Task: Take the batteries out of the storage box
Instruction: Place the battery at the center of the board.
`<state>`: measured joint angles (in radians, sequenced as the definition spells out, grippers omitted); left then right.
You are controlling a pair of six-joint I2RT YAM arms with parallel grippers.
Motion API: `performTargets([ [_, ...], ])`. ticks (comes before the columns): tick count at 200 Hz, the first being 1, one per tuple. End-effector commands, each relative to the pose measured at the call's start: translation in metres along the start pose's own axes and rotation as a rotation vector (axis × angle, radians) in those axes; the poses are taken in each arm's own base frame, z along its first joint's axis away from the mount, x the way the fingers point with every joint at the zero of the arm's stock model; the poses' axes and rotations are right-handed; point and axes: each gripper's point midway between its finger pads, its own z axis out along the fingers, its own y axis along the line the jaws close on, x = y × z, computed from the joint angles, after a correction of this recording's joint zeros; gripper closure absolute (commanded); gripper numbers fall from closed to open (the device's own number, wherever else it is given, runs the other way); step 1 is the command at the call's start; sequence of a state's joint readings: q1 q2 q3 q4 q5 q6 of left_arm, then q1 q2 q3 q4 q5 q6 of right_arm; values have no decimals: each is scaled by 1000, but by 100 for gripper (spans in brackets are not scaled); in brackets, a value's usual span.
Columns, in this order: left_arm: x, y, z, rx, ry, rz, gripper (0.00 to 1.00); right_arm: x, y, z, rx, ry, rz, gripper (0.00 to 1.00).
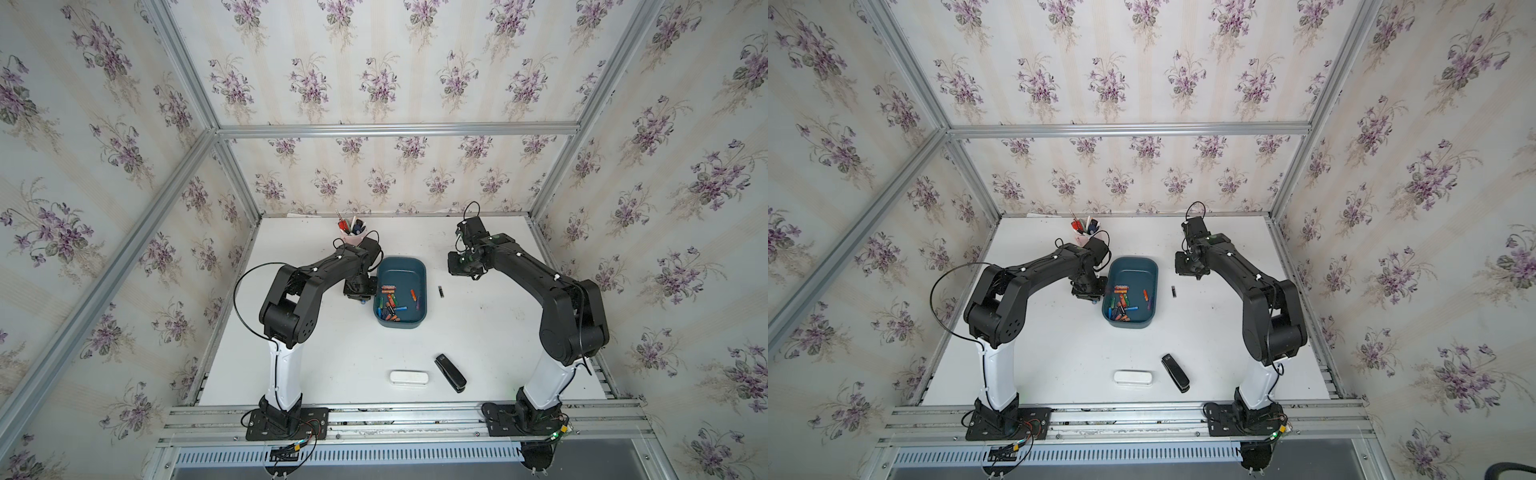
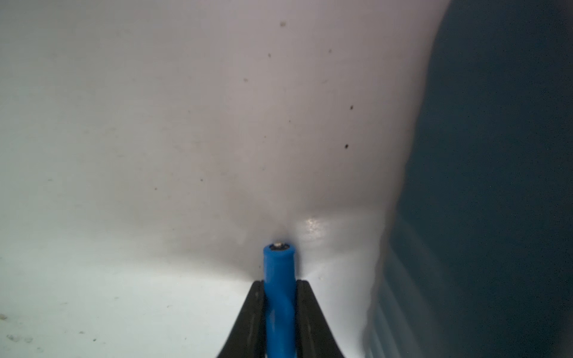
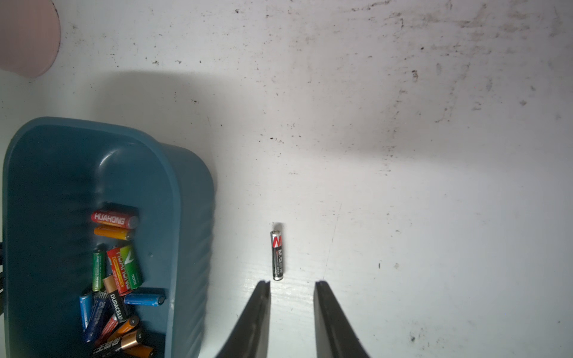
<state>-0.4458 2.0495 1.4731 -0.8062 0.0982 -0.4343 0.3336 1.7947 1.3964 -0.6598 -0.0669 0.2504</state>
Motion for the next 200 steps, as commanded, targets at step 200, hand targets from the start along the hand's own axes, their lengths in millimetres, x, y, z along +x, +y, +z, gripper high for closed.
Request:
performTargets([
  [200, 2, -4, -3, 15, 25, 6, 74, 1, 1, -2, 0, 3, -8, 71],
])
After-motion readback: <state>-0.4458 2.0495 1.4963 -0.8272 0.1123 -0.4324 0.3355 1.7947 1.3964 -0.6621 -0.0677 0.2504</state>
